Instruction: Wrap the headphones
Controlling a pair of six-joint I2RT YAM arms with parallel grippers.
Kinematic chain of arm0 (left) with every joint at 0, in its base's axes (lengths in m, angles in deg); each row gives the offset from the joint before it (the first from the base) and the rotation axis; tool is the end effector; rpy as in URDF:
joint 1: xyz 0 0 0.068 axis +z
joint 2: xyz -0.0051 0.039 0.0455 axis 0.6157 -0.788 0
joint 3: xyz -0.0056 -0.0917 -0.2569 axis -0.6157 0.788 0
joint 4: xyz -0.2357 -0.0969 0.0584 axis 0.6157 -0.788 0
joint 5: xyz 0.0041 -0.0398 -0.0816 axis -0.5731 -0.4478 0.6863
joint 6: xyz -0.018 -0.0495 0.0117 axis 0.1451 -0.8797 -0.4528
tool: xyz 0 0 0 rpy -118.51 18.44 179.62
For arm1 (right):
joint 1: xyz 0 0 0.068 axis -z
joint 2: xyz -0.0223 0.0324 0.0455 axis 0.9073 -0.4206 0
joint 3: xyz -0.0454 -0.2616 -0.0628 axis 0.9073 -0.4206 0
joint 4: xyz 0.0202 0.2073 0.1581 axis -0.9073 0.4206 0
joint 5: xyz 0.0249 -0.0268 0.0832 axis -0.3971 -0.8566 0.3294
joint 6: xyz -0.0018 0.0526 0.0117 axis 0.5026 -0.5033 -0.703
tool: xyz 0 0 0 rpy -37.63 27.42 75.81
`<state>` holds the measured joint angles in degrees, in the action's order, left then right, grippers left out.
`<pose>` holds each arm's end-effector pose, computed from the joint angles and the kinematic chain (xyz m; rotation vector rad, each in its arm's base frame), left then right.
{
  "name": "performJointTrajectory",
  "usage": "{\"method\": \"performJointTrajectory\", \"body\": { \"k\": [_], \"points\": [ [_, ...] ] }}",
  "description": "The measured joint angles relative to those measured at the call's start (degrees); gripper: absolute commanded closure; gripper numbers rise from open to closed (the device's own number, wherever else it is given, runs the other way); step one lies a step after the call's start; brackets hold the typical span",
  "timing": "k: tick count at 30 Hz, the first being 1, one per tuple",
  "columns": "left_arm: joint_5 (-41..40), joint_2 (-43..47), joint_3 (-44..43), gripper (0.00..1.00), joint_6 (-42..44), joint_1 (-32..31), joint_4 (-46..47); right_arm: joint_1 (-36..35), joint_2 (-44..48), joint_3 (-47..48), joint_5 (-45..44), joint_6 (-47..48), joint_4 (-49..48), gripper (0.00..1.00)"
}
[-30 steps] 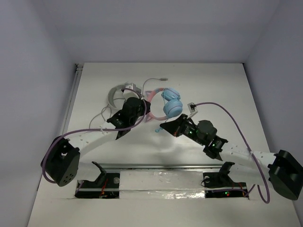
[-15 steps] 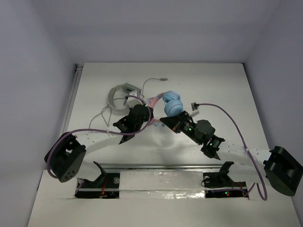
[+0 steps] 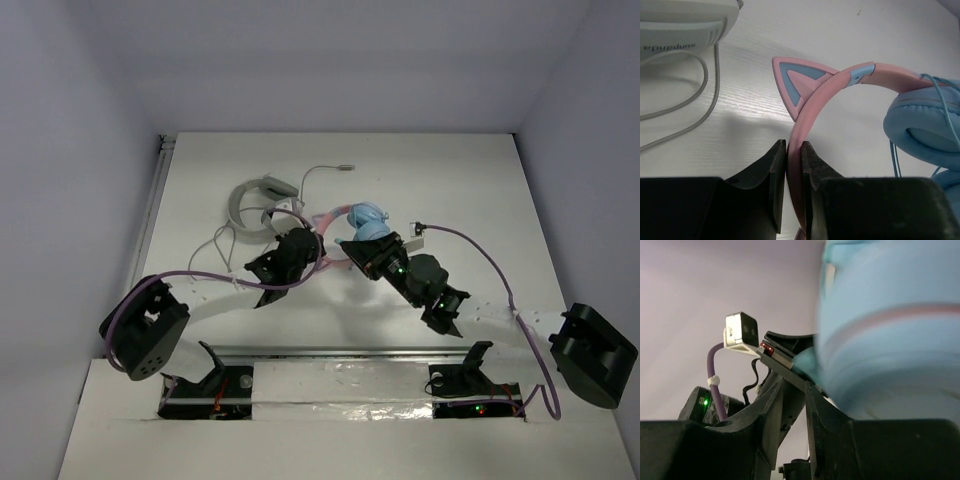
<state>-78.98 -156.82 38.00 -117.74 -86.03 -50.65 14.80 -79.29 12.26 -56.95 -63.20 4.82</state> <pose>0.2108 -0.2099 0.2204 -0.3077 1.8933 -0.6812 0.1611 0.1798 0.2324 0.6245 1.6962 1.4621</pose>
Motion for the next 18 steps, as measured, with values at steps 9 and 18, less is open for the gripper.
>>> {"method": "performJointTrajectory", "body": {
  "k": [9, 18],
  "points": [
    [3.72, -2.62, 1.09, 1.0, 0.55, -2.64, -2.89, 0.02, -3.91, 3.89, -4.66, -1.75, 6.88, 0.51],
    [6.29, -2.62, 1.11, 1.0, 1.03, -2.56, -4.66, 0.02, -4.11, 7.69, -7.93, 2.36, 13.51, 0.52]
  ]
}}
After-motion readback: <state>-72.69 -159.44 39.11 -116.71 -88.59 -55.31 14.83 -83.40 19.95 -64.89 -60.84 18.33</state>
